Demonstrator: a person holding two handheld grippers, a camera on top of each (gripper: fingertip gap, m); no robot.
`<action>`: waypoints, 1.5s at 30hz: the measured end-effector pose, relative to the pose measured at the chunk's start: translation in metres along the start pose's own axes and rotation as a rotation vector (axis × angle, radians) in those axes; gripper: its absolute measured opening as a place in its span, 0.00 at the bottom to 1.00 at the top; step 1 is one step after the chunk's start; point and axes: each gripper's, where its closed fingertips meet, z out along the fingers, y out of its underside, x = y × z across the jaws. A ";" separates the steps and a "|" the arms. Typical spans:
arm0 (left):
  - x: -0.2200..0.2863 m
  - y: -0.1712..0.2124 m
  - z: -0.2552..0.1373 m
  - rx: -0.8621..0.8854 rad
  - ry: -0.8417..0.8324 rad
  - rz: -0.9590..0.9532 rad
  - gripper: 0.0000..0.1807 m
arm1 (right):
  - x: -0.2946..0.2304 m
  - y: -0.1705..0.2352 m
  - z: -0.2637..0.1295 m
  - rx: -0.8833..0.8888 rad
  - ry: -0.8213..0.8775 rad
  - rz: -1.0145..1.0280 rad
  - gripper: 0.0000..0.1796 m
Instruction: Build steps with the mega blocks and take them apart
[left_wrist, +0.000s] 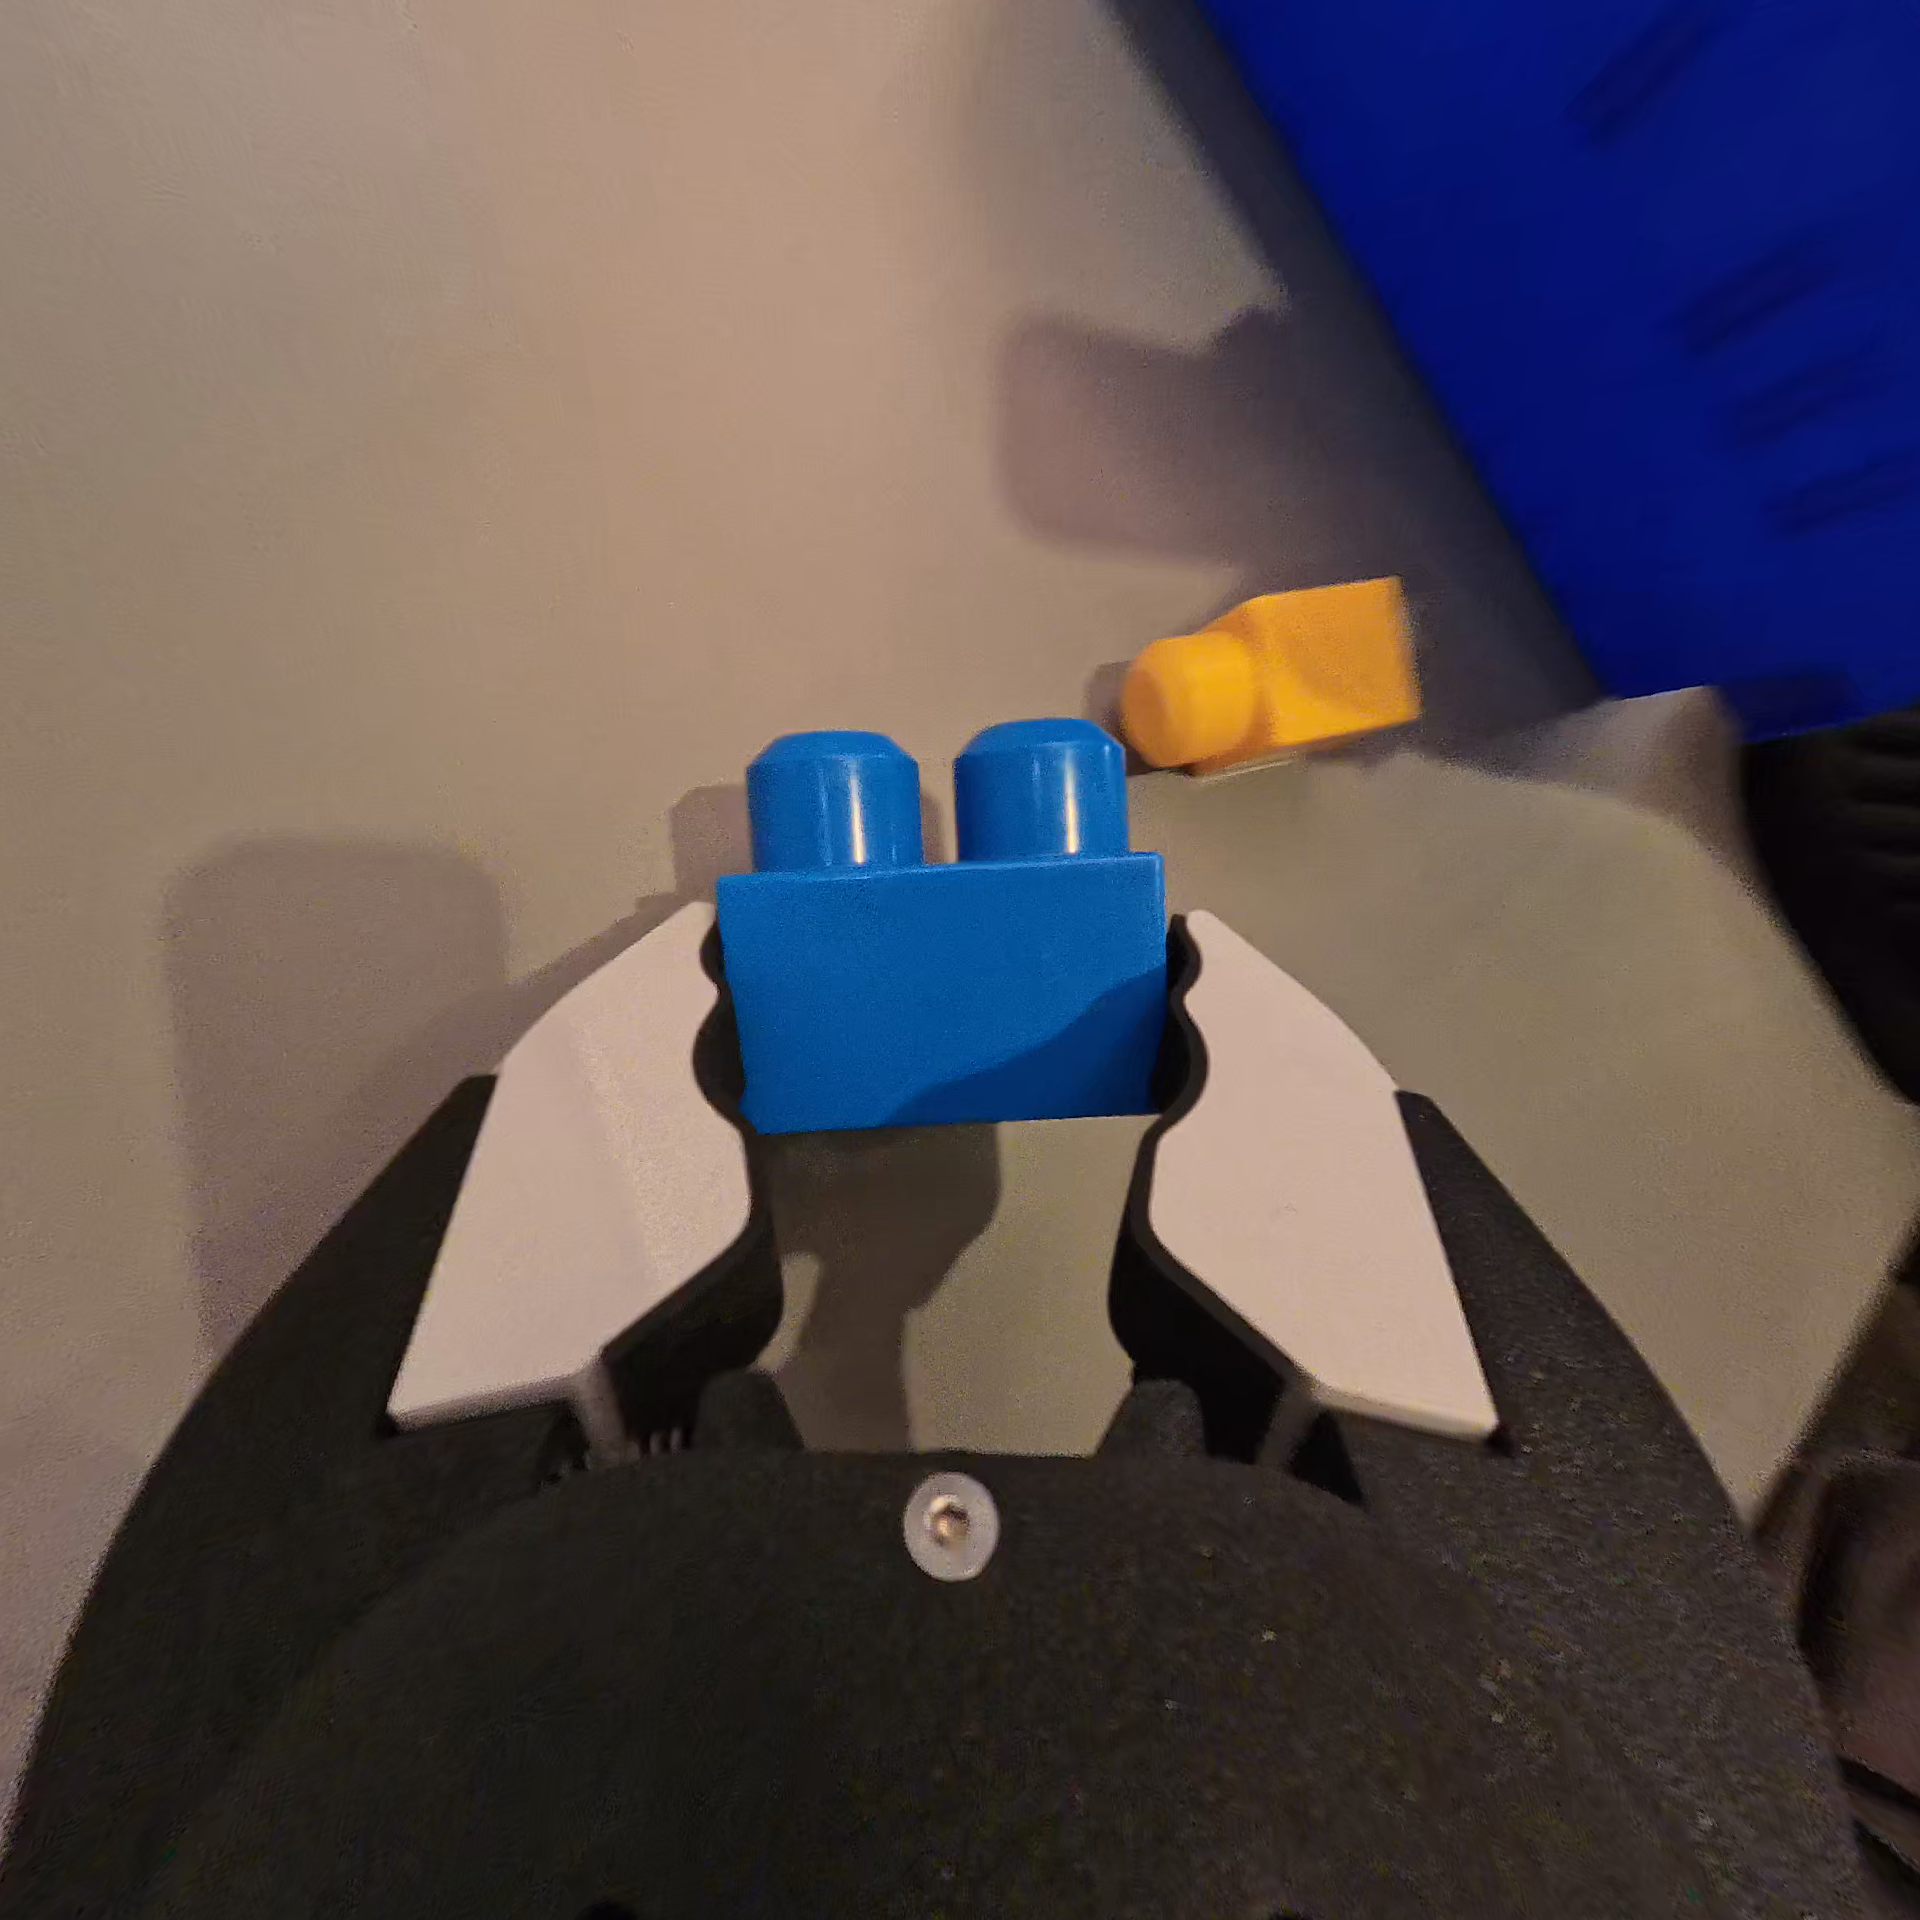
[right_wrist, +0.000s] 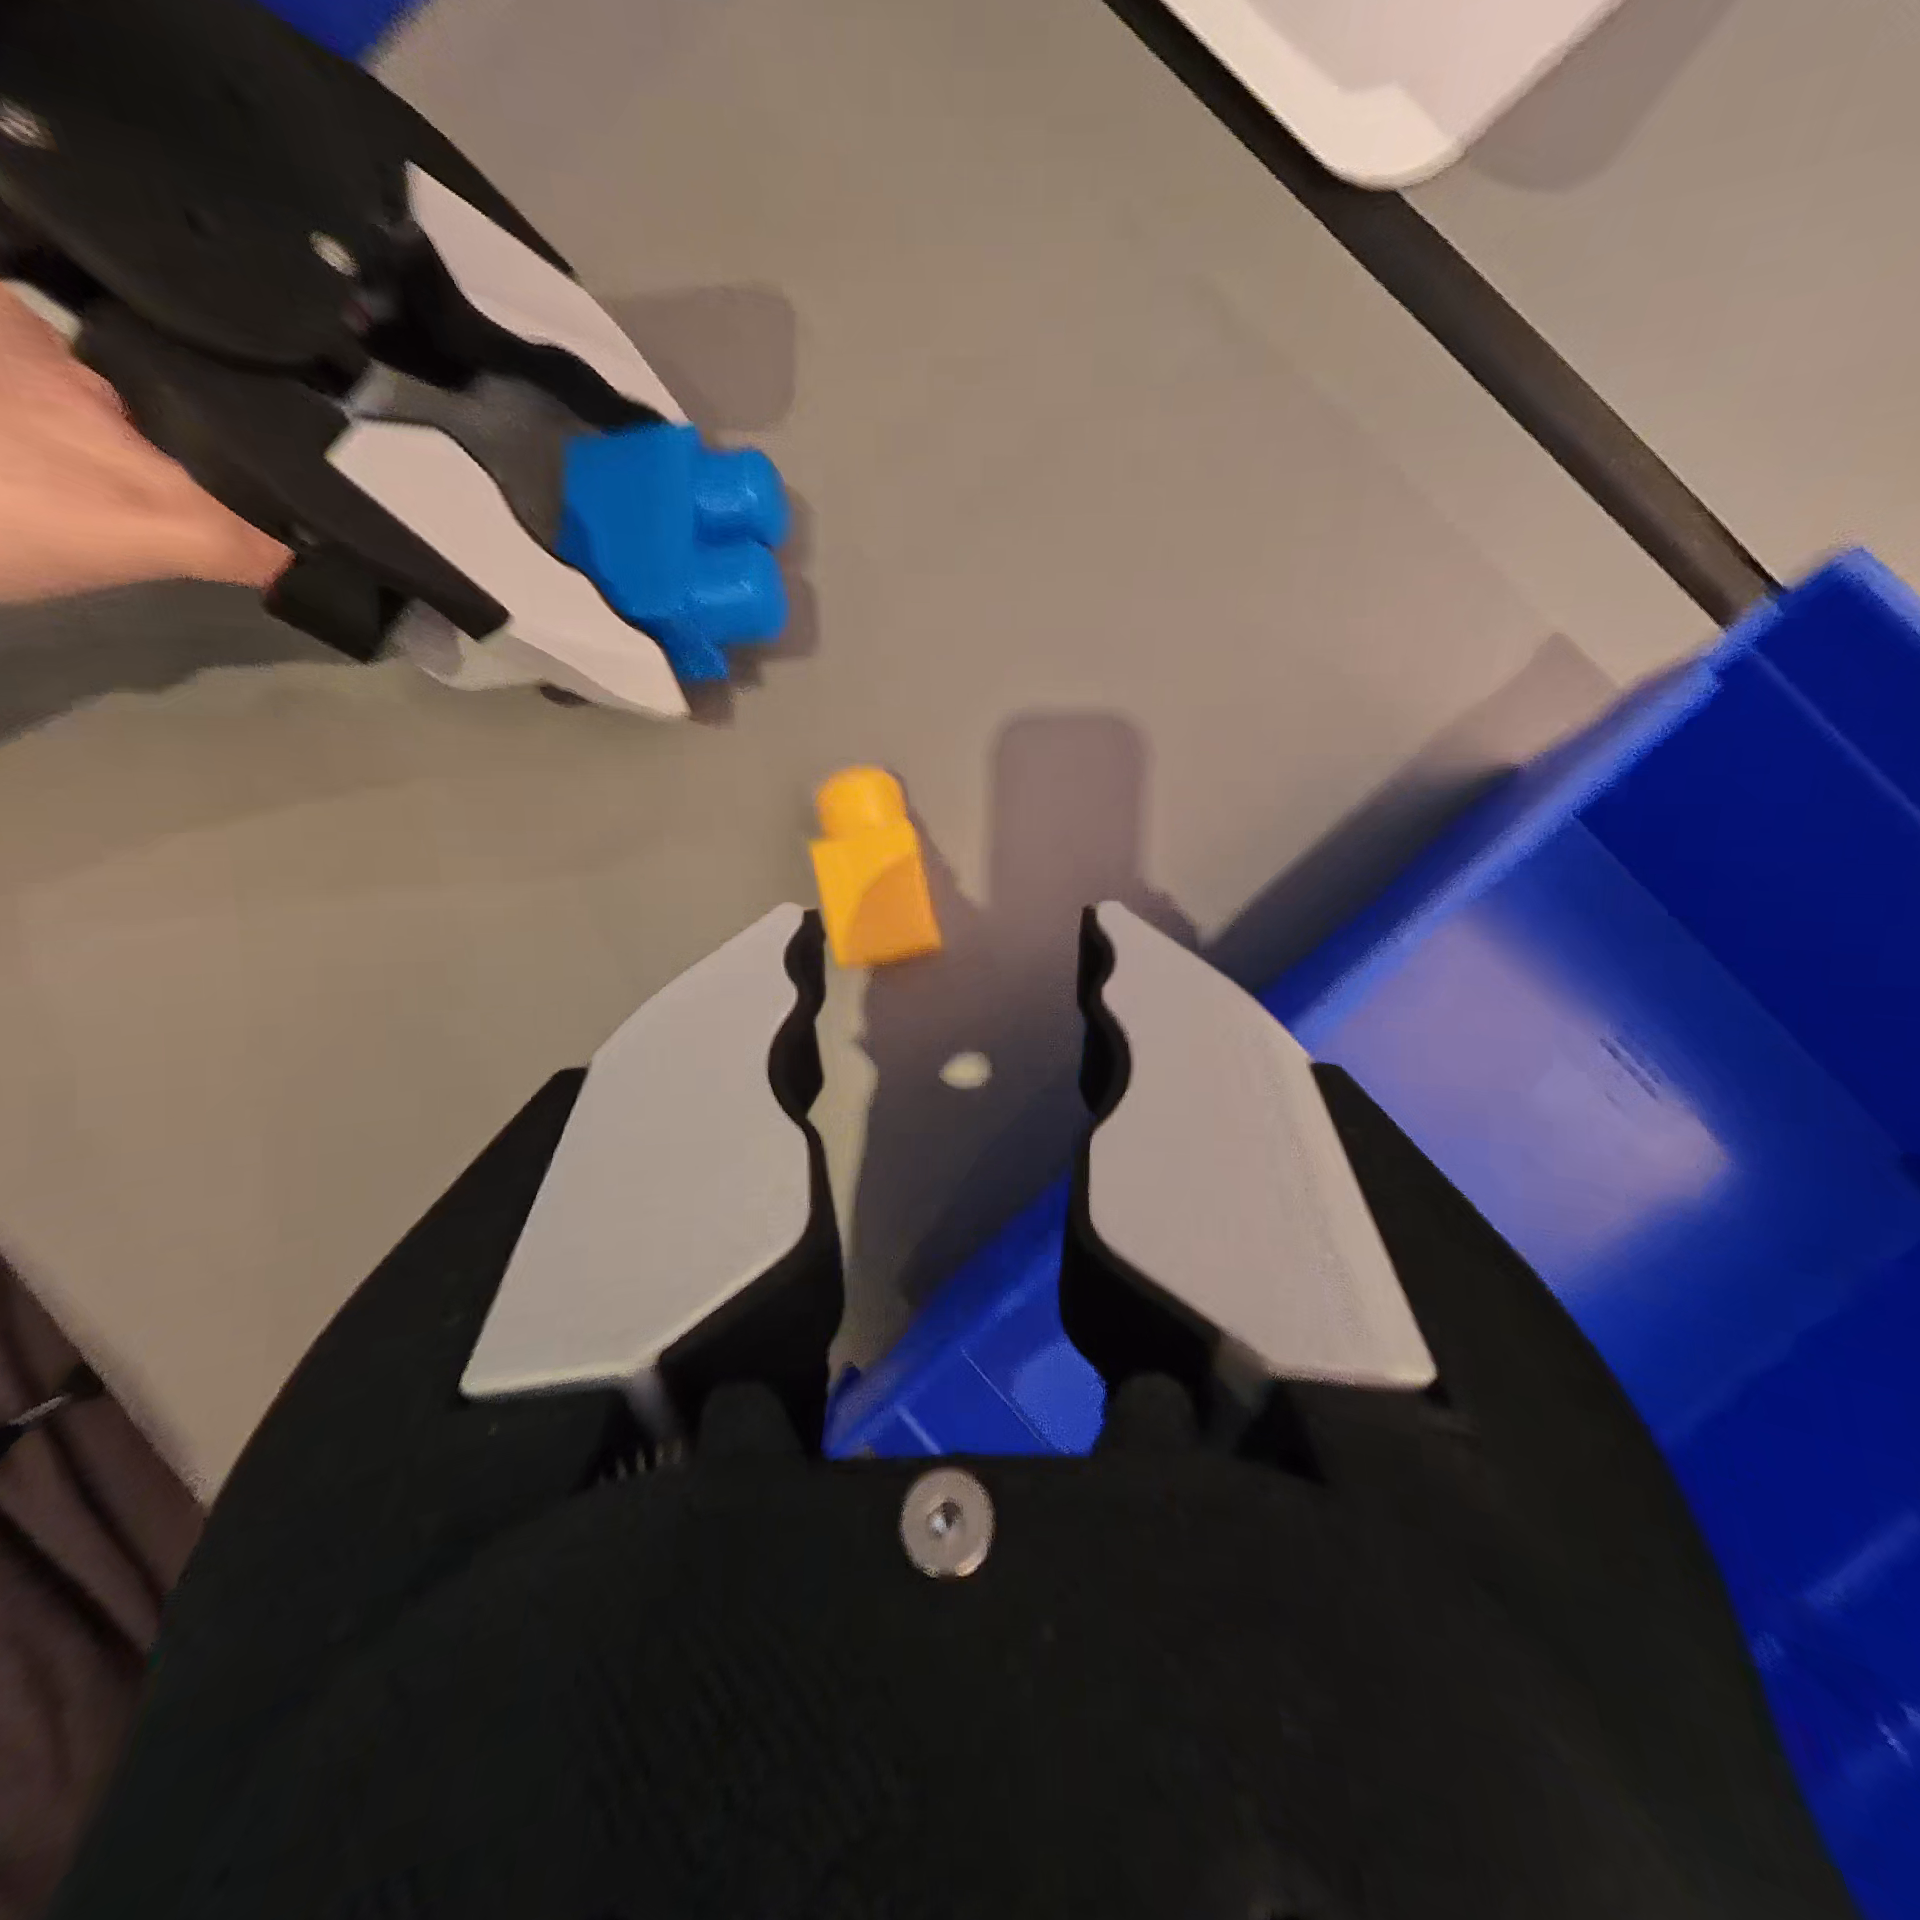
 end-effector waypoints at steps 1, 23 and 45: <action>0.007 -0.004 -0.007 0.048 0.050 -0.007 0.43 | -0.007 -0.009 0.003 0.043 -0.041 0.001 0.27; 0.054 -0.049 -0.115 0.578 -0.364 0.468 0.43 | -0.124 -0.088 0.008 0.488 -0.825 0.311 0.21; 0.125 -0.023 -0.148 0.594 0.420 0.458 0.24 | -0.141 -0.052 -0.056 0.463 -0.787 -0.376 0.20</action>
